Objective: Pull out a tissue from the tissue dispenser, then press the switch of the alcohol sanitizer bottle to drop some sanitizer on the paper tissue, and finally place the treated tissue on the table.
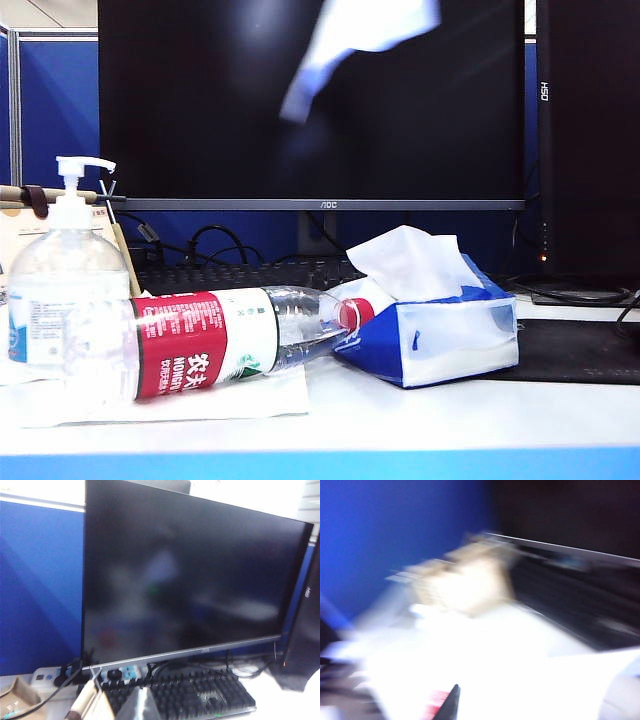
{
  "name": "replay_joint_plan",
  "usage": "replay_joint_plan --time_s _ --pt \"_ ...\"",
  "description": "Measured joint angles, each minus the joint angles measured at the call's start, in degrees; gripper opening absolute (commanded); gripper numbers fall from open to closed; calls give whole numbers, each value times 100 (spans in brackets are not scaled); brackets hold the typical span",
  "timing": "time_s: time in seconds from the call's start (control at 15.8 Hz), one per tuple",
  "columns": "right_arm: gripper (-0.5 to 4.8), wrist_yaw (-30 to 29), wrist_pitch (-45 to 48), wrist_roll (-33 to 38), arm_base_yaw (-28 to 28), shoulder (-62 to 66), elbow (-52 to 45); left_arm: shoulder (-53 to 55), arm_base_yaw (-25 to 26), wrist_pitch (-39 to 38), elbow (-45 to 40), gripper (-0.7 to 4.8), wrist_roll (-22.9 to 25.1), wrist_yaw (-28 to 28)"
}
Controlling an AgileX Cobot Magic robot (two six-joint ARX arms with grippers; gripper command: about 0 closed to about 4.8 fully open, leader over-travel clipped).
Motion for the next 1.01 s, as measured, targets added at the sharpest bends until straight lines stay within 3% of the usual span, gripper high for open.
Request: replay_joint_plan --time_s 0.13,0.38,0.51,0.69,0.82,1.01 --pt "-6 778 -391 -289 -7 -551 -7 -474 0 -695 -9 -6 269 22" --pt "-6 1161 -411 -304 -474 -1290 -846 -1659 0 -1847 -809 -6 302 188" --pt "-6 1141 -343 -157 -737 -1342 -1375 -1921 -2 -1886 -1147 -6 114 247" --pt "-6 1172 490 -57 -1056 -1204 -2170 -1919 -4 -2020 -1556 -6 -22 385" --pt "-6 1246 1241 -52 -1746 -702 -2321 -1921 -9 -1880 -1628 -6 -107 389" --pt "-6 994 1620 -37 -2343 363 -2321 -1921 -258 -1871 -1639 -6 -105 404"
